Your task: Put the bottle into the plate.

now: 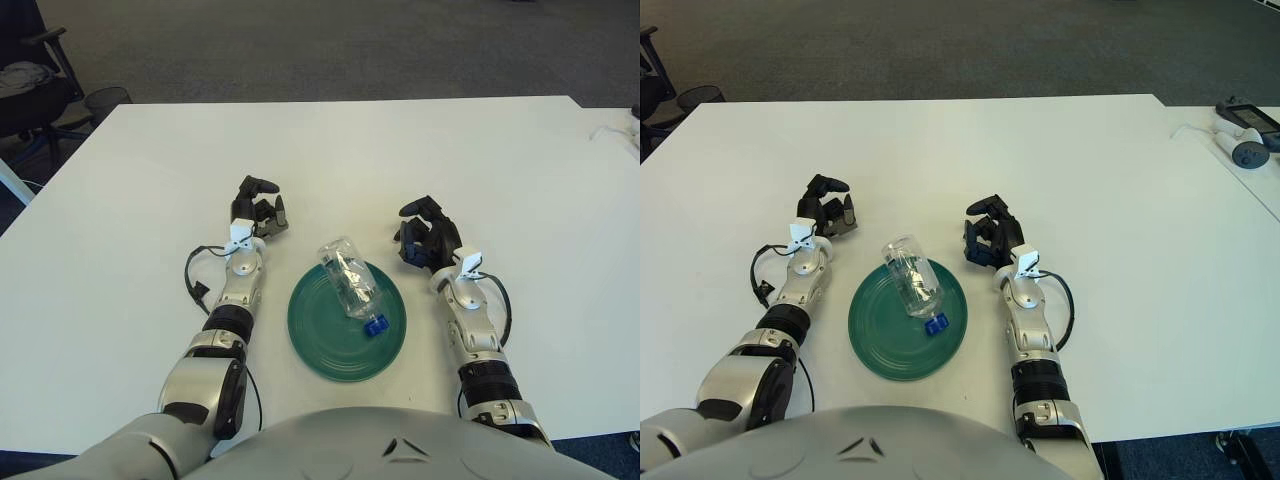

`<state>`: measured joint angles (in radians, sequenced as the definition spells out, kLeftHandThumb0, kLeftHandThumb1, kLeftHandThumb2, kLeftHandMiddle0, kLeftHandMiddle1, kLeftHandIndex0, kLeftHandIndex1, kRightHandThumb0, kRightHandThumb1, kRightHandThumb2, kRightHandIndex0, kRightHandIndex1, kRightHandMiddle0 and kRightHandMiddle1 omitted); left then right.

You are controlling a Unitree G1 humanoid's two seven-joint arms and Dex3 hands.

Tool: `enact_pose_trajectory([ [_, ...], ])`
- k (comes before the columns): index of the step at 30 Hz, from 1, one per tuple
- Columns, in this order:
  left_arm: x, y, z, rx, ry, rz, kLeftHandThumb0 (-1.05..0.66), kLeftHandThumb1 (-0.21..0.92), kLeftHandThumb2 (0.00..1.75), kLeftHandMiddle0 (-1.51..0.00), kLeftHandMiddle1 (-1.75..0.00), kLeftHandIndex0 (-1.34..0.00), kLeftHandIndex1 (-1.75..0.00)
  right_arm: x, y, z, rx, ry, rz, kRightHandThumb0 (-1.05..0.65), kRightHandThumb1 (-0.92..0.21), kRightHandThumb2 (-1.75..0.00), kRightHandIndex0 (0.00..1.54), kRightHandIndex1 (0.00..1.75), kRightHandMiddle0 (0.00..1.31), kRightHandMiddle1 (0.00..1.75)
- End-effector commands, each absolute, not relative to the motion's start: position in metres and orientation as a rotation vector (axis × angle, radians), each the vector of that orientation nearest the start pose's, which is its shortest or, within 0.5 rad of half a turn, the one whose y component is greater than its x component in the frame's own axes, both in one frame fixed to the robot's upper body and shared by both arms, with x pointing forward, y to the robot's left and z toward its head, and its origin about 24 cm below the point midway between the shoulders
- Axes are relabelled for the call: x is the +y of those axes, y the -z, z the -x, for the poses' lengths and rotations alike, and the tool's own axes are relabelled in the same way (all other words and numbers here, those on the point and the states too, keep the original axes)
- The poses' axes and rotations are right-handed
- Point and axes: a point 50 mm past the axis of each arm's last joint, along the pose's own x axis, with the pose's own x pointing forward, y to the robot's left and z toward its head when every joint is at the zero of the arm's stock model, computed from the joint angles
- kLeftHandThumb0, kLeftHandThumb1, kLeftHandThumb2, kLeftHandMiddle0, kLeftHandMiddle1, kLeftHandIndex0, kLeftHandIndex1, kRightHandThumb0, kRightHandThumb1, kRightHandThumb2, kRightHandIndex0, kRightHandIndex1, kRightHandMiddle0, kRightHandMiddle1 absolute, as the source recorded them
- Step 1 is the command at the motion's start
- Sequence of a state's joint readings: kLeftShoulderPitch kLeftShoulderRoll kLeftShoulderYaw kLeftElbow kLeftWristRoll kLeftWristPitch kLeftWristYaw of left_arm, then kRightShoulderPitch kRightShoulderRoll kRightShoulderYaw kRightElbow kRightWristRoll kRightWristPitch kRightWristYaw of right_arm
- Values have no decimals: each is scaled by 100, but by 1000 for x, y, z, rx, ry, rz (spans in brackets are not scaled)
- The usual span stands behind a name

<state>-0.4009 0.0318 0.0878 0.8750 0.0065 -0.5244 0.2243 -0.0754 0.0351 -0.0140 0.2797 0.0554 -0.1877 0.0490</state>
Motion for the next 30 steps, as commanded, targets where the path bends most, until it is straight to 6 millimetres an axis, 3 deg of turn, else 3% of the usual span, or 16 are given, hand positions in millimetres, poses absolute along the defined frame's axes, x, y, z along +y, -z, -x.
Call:
enact_pose_trajectory([
  [1, 165, 8, -300, 0, -203, -47, -48, 29, 135, -117, -175, -63, -175, -138, 7, -255, 130, -32, -89, 0, -44, -111, 54, 168, 40, 161],
  [30, 162, 19, -281, 66, -194, -128, -53, 17, 150, -123, -175, -73, -175, -140, 7, -255, 127, -30, -95, 0, -44, -111, 55, 168, 40, 161],
])
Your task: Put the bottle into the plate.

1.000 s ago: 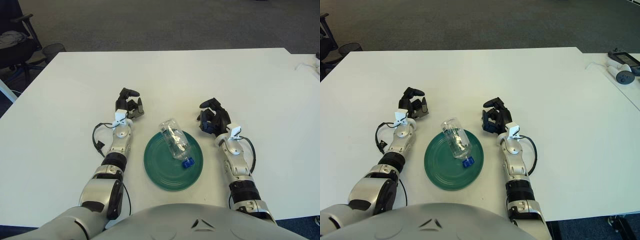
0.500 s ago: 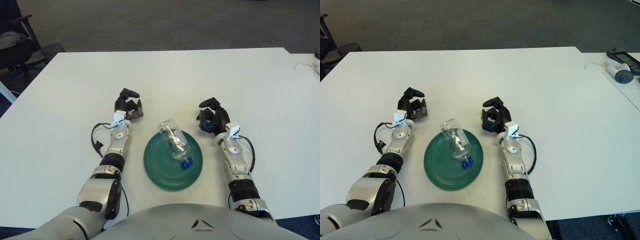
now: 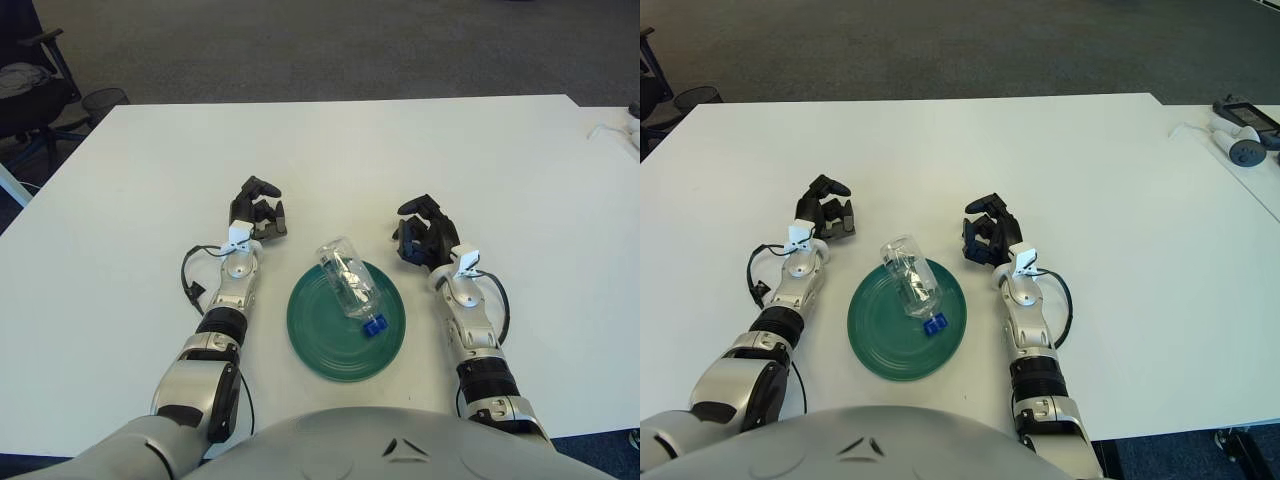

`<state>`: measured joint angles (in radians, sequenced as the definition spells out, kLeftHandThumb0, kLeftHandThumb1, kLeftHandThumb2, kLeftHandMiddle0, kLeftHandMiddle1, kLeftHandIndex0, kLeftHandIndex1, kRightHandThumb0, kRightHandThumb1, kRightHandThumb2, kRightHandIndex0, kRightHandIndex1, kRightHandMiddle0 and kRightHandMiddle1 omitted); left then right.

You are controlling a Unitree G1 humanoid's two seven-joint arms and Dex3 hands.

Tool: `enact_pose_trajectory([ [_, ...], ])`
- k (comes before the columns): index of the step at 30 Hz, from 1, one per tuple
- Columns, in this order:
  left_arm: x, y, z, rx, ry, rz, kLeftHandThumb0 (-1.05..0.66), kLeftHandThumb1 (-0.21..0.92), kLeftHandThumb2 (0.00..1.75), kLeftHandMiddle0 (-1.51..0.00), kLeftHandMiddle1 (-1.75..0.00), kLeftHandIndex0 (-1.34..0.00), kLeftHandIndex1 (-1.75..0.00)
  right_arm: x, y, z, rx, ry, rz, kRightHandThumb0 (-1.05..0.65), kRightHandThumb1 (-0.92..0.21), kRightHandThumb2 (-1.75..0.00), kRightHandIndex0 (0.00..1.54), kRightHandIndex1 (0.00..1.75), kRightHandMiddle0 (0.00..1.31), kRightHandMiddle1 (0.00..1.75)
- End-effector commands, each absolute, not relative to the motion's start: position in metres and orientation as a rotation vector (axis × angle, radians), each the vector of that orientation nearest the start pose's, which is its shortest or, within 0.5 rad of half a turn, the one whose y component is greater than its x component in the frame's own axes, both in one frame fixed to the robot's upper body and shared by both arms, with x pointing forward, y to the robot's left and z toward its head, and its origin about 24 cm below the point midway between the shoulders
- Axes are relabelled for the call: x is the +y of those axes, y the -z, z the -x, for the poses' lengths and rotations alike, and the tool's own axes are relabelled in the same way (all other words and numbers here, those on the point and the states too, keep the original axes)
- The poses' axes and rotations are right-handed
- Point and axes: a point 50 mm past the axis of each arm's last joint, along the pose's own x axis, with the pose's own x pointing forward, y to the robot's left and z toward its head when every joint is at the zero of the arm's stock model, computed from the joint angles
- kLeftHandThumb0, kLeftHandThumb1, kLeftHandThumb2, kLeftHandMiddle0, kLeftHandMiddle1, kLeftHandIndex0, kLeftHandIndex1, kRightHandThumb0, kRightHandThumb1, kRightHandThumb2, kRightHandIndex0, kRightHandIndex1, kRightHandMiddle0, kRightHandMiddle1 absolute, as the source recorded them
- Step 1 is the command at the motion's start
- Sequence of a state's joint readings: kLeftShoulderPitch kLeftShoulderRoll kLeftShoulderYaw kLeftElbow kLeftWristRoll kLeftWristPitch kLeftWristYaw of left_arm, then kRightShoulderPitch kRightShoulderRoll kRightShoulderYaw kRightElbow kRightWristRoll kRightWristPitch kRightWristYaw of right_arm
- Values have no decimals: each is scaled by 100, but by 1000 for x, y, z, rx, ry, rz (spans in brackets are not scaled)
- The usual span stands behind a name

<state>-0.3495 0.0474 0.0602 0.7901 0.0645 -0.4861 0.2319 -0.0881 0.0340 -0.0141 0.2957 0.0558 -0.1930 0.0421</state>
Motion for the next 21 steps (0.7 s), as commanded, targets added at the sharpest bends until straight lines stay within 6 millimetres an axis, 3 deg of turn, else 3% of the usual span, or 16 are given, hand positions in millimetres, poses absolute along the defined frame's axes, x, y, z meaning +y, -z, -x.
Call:
enact_pose_trajectory([
  [1, 161, 18, -279, 68, -198, -131, -53, 16, 151, -124, -175, -74, -175, -140, 7, -255, 127, -31, -97, 0, -44, -111, 55, 168, 40, 161],
  [6, 158, 9, -268, 63, -216, -152, -55, 12, 155, -125, -175, -77, -175, -141, 7, -255, 124, -34, -97, 0, -44, -111, 55, 168, 40, 161],
  [21, 157, -1, -261, 48, -214, -162, -58, 8, 161, -127, -175, -81, -175, -142, 7, -256, 125, -48, -103, 0, -44, -113, 52, 175, 42, 157],
])
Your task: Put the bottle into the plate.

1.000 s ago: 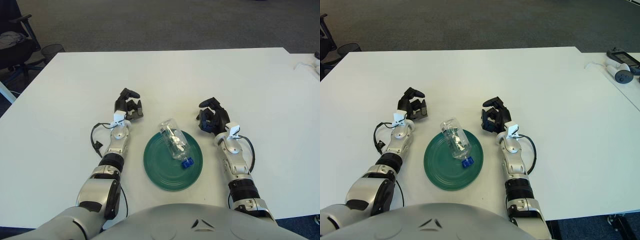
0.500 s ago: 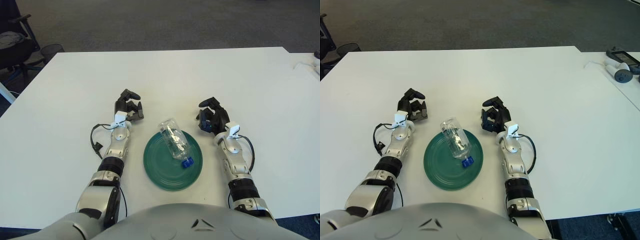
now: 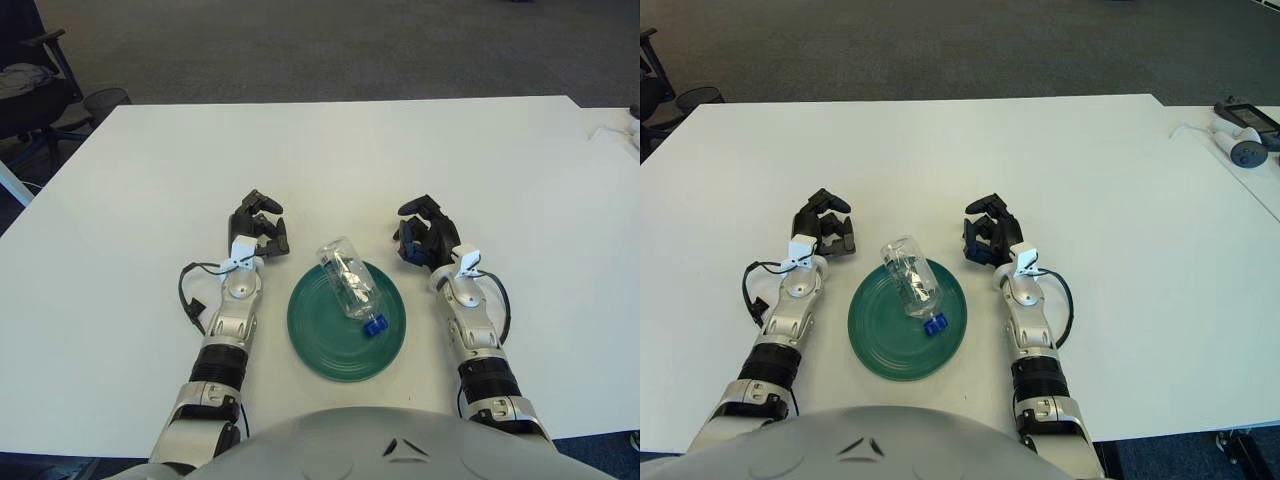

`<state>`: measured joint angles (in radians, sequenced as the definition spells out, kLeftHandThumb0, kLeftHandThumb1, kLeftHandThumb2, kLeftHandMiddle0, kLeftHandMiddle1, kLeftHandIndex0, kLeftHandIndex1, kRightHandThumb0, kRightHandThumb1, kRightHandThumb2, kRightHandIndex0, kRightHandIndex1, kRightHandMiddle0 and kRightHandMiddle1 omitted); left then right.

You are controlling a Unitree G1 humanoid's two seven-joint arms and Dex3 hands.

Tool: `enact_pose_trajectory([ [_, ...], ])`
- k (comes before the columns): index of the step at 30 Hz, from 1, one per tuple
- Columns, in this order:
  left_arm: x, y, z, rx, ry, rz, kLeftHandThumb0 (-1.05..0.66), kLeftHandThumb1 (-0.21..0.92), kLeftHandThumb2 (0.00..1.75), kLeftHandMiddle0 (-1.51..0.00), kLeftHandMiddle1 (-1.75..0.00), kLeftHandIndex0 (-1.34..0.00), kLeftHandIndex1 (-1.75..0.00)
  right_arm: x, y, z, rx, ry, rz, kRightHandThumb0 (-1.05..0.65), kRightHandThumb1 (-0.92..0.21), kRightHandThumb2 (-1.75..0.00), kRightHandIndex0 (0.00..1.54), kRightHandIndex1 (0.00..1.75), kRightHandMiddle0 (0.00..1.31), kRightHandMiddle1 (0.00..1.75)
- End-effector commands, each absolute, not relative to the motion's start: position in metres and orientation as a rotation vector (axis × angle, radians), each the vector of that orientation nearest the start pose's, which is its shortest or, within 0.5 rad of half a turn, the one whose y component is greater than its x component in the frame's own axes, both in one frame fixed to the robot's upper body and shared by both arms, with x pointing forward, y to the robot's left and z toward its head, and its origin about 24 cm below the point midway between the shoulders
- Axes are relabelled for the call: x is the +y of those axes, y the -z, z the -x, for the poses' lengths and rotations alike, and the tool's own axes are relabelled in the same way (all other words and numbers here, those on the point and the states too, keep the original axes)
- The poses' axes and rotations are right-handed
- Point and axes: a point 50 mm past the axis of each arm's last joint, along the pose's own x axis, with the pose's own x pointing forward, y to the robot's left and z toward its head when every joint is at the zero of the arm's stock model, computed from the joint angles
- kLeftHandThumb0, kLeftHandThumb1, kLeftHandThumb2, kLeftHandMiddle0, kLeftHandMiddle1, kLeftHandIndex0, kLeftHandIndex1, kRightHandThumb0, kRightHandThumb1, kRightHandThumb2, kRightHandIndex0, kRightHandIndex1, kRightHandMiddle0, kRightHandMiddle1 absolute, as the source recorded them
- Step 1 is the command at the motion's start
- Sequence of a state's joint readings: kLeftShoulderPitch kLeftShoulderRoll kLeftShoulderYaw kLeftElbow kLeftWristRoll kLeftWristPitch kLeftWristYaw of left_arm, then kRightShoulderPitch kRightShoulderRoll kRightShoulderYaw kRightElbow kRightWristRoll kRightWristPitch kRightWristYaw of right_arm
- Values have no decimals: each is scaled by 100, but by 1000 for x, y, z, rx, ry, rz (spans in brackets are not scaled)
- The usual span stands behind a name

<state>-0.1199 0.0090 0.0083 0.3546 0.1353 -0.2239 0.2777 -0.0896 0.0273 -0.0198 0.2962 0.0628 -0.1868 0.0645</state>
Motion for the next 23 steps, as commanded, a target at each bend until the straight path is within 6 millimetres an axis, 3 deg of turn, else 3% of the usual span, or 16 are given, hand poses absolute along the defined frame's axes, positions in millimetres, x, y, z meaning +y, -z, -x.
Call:
enact_pose_trajectory([
  [1, 157, -2, -261, 45, -213, -161, -58, 7, 162, -127, -175, -81, -175, -142, 7, -256, 125, -49, -102, 0, -44, -113, 52, 175, 42, 156],
  [23, 158, -7, -257, 28, -220, -163, -59, 5, 164, -128, -175, -83, -175, -143, 9, -257, 122, -56, -106, -1, -43, -112, 52, 175, 43, 155],
])
